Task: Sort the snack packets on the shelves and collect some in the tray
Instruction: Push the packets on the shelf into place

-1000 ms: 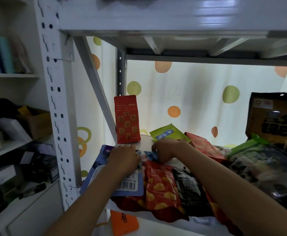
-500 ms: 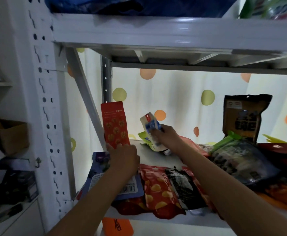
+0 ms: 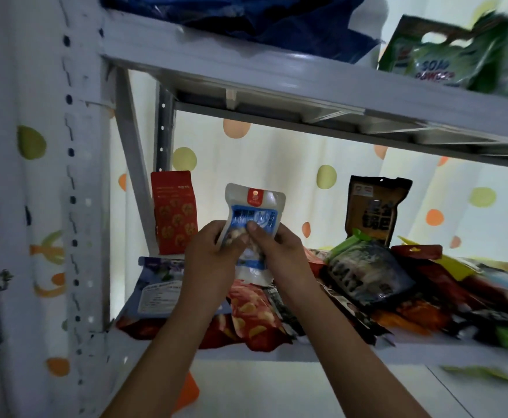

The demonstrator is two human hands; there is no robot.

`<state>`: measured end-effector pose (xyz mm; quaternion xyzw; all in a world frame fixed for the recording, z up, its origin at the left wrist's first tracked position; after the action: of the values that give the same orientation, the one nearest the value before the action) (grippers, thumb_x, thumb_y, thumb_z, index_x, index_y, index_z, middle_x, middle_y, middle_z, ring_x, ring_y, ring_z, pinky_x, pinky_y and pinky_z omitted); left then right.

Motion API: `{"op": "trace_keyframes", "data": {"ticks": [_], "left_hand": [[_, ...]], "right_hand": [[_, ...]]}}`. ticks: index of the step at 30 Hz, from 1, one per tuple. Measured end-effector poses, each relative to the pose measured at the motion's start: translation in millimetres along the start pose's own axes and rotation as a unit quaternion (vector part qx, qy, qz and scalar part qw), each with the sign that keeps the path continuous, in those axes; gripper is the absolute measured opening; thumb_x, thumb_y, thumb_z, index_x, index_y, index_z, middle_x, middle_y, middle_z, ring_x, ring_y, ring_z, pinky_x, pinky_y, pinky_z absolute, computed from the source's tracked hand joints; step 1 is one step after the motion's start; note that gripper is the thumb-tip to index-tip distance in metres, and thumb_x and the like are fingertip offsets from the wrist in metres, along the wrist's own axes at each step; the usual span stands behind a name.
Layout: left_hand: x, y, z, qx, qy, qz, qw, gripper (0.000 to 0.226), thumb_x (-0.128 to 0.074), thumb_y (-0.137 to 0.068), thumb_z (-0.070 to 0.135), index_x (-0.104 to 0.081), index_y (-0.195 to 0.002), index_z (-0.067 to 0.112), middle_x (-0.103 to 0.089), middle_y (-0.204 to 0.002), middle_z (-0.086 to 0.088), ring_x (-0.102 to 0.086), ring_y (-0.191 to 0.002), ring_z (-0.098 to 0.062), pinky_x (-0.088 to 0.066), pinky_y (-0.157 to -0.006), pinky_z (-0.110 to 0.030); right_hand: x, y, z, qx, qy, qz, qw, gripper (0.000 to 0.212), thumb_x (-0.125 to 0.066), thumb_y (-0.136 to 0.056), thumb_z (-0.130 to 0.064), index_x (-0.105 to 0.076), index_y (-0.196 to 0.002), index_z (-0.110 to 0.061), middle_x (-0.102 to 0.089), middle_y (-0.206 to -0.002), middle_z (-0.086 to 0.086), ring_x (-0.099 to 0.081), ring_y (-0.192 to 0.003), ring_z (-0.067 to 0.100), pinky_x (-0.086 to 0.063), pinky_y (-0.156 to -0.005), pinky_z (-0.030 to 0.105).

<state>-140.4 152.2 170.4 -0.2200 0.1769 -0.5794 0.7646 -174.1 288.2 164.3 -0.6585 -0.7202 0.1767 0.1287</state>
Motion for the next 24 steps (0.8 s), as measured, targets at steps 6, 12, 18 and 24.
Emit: {"op": "trace_keyframes", "data": {"ticks": [6,12,18,24], "left_hand": [[3.0,63.3,29.1,0.028,0.088,-0.003,0.996,0.013,-0.070,-0.087,0.015,-0.070,-0.093,0.026,-0.075,-0.084,0.007,-0.071,-0.076,-0.005,-0.057,-0.063,-0.021],[-34.9,161.7,39.4,0.115,0.150,-0.052,0.981,0.018,-0.070,-0.085,0.007,-0.073,-0.097,0.018,-0.077,-0.090,-0.001,-0.073,-0.082,-0.013,-0.056,-0.068,-0.020],[-62.8,258.4,30.9,0.166,0.138,-0.057,0.975,0.016,-0.065,-0.089,0.006,-0.073,-0.097,0.017,-0.077,-0.086,0.000,-0.071,-0.077,-0.010,-0.053,-0.063,-0.017],[-70.2,316.9,19.3,0.201,0.096,-0.112,0.968,0.015,-0.063,-0.090,0.006,-0.072,-0.092,0.017,-0.077,-0.086,-0.001,-0.072,-0.081,-0.017,-0.056,-0.069,-0.022]], "right_hand": [[14.6,71.7,-15.4,-0.018,-0.069,-0.032,0.997,0.027,-0.065,-0.092,-0.020,-0.069,-0.117,-0.009,-0.073,-0.109,0.015,-0.070,-0.102,0.033,-0.054,-0.094,0.051],[69.4,173.6,-23.7,-0.021,-0.089,0.037,0.995,0.024,-0.066,-0.090,-0.008,-0.071,-0.113,-0.006,-0.074,-0.107,0.014,-0.071,-0.099,0.031,-0.057,-0.088,0.041],[111.5,274.7,-9.5,-0.061,-0.054,0.066,0.994,0.017,-0.062,-0.094,-0.012,-0.075,-0.104,-0.013,-0.077,-0.098,0.006,-0.073,-0.090,0.016,-0.054,-0.073,0.020],[134.1,352.2,17.7,-0.116,-0.083,0.109,0.984,0.020,-0.056,-0.098,-0.014,-0.074,-0.107,-0.012,-0.076,-0.101,0.008,-0.072,-0.094,0.020,-0.057,-0.080,0.026]]}}
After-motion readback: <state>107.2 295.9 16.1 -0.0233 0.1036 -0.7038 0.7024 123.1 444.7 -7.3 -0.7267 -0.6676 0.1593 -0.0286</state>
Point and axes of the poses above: each hand's wrist, its own y-axis away from the middle knuckle, its own x-axis out of the back of the hand, z = x × y, the point moved 9 cm from there along -y, towards the middle knuckle
